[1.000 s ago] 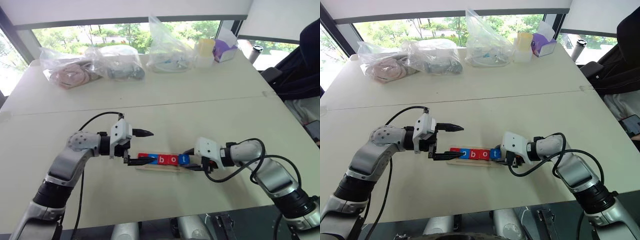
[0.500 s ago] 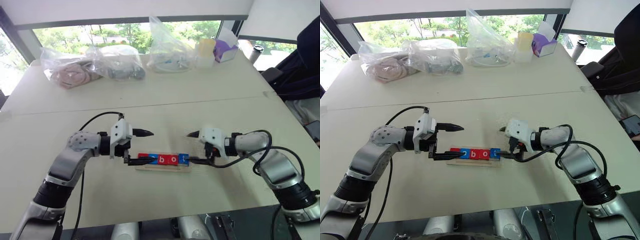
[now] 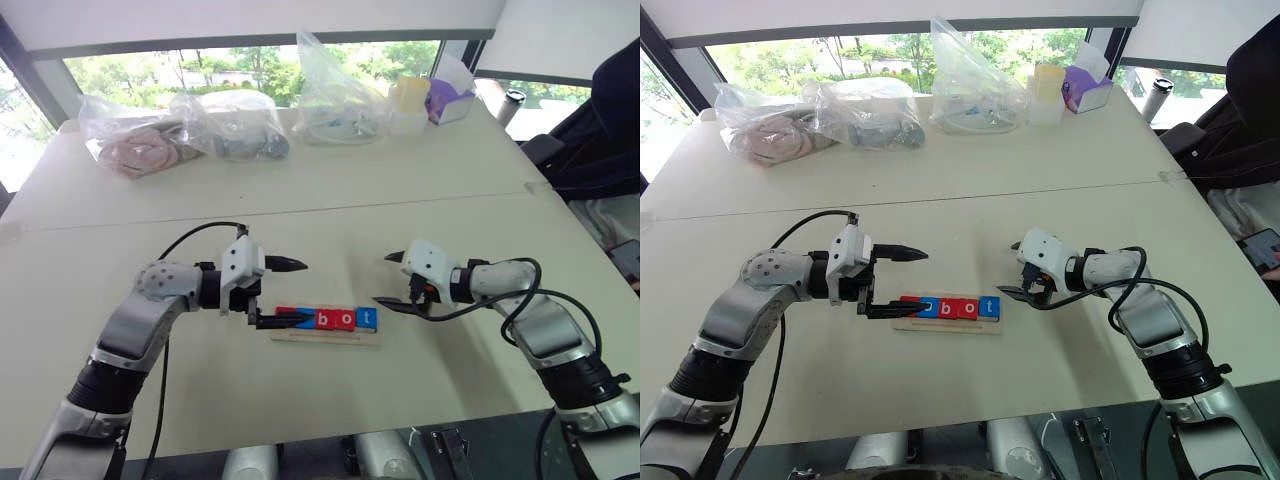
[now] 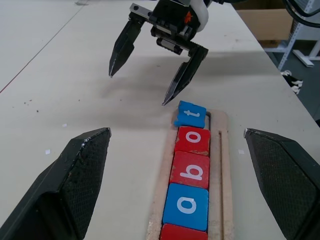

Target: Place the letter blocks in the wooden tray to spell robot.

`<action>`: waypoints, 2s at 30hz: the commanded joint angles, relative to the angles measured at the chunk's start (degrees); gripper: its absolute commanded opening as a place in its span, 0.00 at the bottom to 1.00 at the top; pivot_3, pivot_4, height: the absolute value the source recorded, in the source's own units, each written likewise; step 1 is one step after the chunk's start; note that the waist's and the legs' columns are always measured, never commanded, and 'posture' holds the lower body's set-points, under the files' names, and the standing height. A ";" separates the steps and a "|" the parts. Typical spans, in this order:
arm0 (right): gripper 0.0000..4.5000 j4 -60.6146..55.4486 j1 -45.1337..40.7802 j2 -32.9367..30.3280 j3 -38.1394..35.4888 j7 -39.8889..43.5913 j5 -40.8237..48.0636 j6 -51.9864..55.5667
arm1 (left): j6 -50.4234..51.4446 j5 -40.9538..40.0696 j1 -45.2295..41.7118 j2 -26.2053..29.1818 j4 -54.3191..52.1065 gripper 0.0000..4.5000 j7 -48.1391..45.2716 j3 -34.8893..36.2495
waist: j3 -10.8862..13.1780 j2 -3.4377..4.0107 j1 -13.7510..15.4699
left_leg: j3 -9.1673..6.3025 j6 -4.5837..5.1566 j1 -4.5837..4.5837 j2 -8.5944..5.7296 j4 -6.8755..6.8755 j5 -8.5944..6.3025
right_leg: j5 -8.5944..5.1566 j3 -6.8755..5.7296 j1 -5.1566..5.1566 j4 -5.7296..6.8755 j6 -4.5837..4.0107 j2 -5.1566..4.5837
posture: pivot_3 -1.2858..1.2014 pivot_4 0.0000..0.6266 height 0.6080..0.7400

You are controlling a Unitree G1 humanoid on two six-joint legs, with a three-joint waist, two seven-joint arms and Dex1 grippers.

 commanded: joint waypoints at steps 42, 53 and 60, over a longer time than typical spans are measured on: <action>0.98 -8.18 0.12 0.95 2.69 2.23 0.11 1.65 | 0.82 -0.93 0.32 0.56 -2.66 1.00 0.89 1.14 | 0.00 0.00 -0.02 | 0.00 0.00 0.00 0.00 0.00 0.00 | 0.11 0.00 0.00 0.00 -0.19 0.00 | 0.52 0.24 1.00; 0.98 -17.60 1.78 -0.29 -4.94 0.85 7.44 11.33 | 0.79 0.23 0.91 1.60 -2.81 1.00 1.11 1.03 | 0.00 0.00 0.02 | -0.01 0.00 0.00 0.00 0.00 0.00 | 0.11 0.00 0.00 0.01 -0.18 0.00 | 0.52 0.24 1.00; 0.98 -34.12 12.20 -8.26 -17.67 2.92 21.59 27.66 | 4.60 -2.99 4.48 5.78 -5.53 1.00 1.88 5.71 | 0.00 0.00 0.17 | -0.04 0.00 -0.01 0.02 -0.02 0.00 | -0.03 -0.02 0.00 0.00 0.02 -0.01 | 0.52 0.24 1.00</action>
